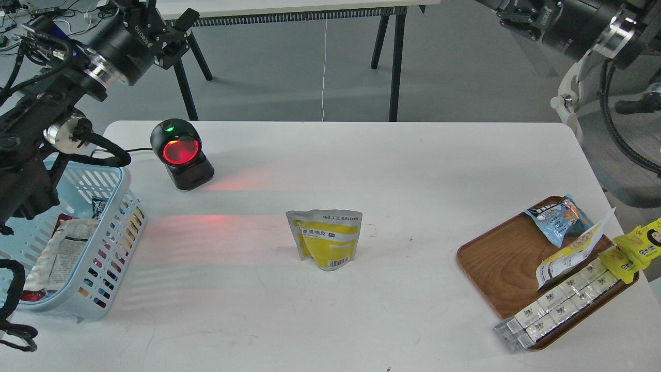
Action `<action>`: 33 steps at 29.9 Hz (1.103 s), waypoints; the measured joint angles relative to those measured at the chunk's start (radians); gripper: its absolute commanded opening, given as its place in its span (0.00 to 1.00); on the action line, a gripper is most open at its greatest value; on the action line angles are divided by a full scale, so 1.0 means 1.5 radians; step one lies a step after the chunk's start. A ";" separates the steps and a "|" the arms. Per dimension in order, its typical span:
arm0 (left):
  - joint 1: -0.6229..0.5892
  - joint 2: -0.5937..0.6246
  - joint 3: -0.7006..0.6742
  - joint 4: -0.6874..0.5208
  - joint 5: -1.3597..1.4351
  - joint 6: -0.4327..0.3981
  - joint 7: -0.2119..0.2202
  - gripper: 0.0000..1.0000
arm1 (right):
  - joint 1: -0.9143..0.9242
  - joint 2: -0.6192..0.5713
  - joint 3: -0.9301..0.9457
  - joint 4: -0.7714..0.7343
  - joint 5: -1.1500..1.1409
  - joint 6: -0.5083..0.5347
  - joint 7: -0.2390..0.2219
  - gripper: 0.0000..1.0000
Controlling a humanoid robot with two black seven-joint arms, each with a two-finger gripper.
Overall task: Scan snack and place in basket
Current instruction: 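Raise the right arm away from the pouch, then reach the left gripper over the yellow pouch and grasp it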
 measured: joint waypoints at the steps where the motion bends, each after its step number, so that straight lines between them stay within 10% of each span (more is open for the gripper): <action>1: 0.000 0.000 0.002 -0.009 0.000 0.000 0.000 1.00 | -0.015 -0.007 0.000 0.000 0.043 0.000 0.000 0.99; 16: -0.124 0.009 0.030 -0.174 0.293 0.000 0.000 1.00 | -0.087 -0.011 0.001 -0.038 0.214 0.000 0.000 0.99; 33: -0.380 -0.047 0.386 -0.348 0.569 0.000 0.000 1.00 | -0.104 -0.011 0.009 -0.081 0.424 0.000 0.000 0.99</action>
